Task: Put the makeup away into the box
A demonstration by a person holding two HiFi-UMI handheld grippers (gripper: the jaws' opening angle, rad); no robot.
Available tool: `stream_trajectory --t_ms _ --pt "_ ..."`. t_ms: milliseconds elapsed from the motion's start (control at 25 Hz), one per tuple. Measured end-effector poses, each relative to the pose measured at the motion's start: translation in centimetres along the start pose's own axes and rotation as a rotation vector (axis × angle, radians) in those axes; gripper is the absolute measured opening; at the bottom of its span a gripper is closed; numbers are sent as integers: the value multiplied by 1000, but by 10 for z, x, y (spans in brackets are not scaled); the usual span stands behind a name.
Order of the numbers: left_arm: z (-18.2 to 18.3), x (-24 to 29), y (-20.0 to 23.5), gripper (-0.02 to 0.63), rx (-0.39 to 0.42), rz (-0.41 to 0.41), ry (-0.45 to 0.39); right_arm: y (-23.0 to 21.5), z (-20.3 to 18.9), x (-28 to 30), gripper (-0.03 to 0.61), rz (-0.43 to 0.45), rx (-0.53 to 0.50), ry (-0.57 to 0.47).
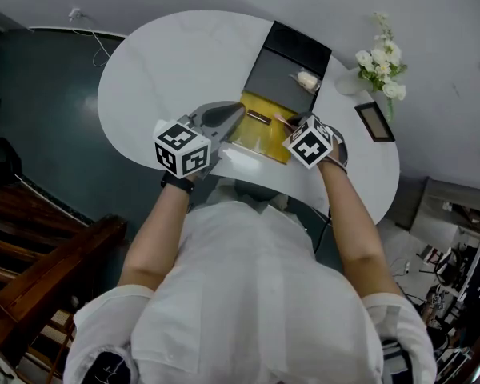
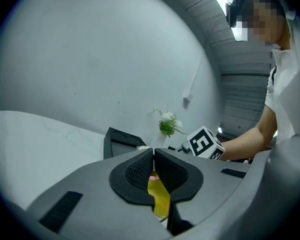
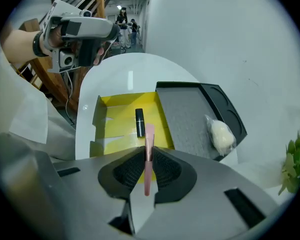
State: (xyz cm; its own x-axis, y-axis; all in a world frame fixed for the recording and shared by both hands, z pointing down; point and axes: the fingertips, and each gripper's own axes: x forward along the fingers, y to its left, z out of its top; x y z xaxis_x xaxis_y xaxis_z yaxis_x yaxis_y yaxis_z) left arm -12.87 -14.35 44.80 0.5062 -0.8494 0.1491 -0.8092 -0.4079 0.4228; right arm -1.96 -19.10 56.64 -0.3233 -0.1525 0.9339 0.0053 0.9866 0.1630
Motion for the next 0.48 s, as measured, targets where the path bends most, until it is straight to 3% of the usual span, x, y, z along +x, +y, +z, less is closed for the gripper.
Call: stream_trajectory --t_ms 480 --pt "-1 -20 22 23 -14 38 2 36 39 40 48 85 -121 22"
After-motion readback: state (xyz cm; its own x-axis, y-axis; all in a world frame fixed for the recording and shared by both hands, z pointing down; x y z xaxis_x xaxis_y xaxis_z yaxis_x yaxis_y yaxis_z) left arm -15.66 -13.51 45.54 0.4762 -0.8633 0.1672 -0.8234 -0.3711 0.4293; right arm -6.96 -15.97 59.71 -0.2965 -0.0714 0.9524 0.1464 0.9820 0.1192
